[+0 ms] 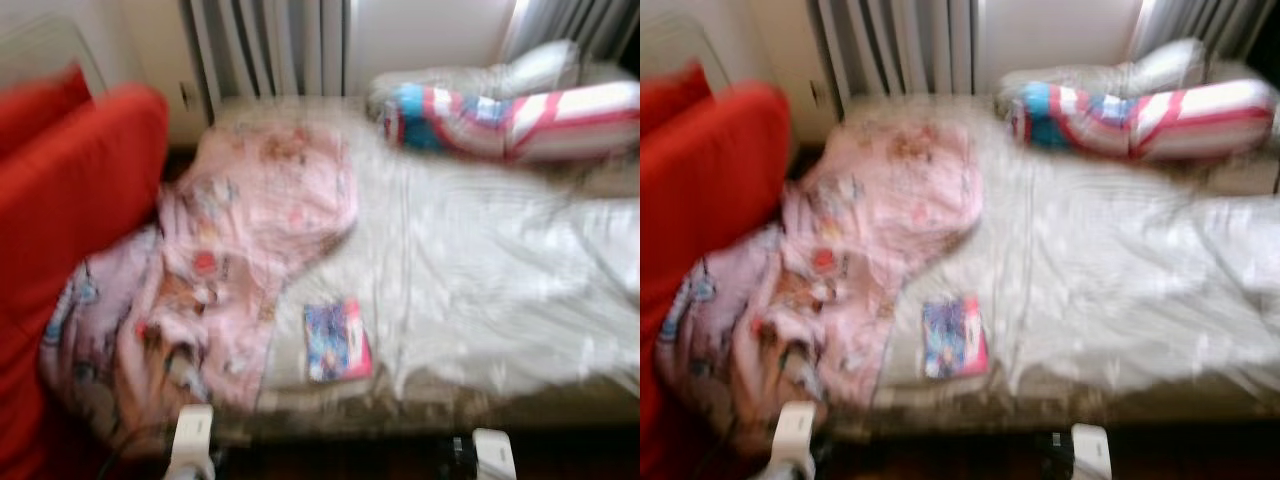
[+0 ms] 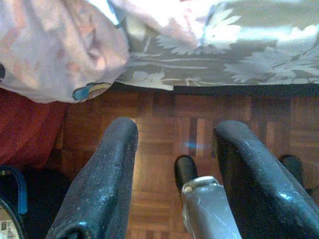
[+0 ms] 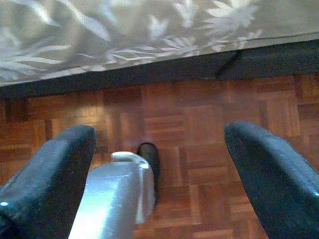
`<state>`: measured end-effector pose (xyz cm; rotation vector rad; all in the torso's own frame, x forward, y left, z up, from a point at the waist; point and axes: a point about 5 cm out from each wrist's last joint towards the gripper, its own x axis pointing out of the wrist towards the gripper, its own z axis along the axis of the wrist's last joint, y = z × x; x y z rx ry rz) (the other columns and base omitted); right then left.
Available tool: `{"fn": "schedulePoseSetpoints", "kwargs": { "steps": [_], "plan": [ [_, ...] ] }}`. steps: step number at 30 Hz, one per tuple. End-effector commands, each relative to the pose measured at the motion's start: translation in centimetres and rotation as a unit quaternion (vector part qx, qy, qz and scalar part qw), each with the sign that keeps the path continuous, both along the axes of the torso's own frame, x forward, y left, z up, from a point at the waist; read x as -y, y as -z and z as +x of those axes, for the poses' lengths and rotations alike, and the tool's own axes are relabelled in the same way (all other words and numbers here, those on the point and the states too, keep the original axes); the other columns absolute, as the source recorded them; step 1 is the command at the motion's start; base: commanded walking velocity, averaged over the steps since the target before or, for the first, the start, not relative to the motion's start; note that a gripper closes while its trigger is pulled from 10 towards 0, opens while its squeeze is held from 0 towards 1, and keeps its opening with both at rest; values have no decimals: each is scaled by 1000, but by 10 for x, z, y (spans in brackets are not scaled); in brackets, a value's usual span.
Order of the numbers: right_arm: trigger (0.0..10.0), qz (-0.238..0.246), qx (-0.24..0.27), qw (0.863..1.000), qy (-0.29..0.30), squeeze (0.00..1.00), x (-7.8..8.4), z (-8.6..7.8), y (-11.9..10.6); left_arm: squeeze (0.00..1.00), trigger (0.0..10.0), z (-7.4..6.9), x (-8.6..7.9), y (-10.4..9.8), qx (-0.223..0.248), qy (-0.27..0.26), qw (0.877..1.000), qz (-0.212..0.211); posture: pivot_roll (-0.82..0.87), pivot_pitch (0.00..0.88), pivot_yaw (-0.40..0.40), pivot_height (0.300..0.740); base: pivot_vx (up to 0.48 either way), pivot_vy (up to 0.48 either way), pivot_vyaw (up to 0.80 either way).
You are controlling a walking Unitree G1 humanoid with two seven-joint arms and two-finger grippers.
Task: Clean up the room
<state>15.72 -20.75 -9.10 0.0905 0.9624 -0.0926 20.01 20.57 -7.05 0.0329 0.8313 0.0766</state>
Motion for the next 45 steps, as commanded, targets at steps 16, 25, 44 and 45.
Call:
{"fn": "schedulePoseSetpoints", "kwargs": {
  "steps": [16,25,44,45],
  "plan": [
    [10000,-10,-9,1000,-1,0,5,-5,1,0,10000,-2,6,3,-8,4,1000,-8,-63,18,-8,740,0,-317,0],
    [10000,-9,-8,1000,-3,0,5,-5,1,0,10000,-2,7,3,-8,4,1000,-10,-69,6,-5,740,0,-319,0],
    [10000,-12,-10,1000,-6,0,5,-6,2,0,10000,-4,8,4,-10,5,1000,-12,-81,0,-3,740,0,-318,0],
    [10000,-11,-10,1000,-7,0,5,-6,2,0,10000,-4,8,4,-11,5,1000,-12,-83,0,-2,740,0,-315,0]
  ]
}}
